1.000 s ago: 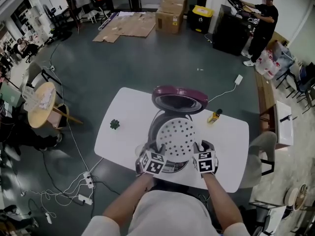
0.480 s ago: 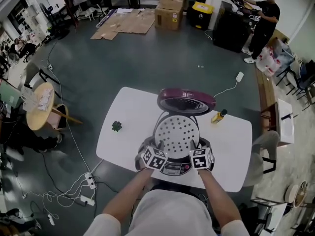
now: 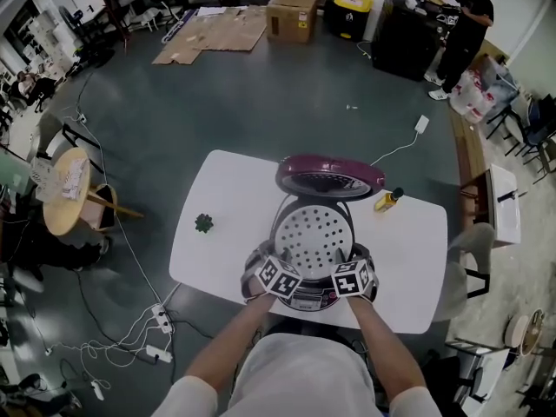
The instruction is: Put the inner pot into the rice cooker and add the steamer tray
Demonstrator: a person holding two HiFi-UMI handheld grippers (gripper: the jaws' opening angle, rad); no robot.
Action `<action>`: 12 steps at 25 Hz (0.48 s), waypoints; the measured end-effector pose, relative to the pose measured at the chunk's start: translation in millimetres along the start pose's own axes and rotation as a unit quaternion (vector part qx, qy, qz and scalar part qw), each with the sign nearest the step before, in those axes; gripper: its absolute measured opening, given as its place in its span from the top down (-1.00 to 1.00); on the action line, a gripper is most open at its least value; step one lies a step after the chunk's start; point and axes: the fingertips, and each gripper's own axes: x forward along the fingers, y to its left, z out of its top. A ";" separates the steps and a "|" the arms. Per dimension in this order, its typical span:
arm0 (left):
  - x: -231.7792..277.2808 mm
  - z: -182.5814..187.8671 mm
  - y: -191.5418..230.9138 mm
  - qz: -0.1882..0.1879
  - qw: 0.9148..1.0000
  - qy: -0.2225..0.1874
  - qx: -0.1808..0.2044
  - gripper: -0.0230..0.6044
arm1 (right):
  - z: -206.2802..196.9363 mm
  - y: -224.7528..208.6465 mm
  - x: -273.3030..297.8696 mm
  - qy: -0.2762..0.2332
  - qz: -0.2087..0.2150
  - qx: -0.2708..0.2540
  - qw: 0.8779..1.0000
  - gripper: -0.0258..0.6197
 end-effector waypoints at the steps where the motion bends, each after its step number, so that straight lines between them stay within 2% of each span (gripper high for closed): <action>1: 1.9 -0.7 0.3 0.001 1.000 0.004 0.003 0.32 | -1.2 0.0 1.6 0.003 -0.001 -0.001 1.000 0.44; 8: 13.9 -6.6 2.2 0.013 0.999 0.021 0.026 0.25 | -4.0 0.6 11.3 0.020 -0.010 -0.017 1.000 0.40; 12: 18.0 -6.1 3.9 0.023 0.998 0.026 0.053 0.12 | -3.5 -1.9 15.6 0.033 -0.016 -0.024 0.999 0.37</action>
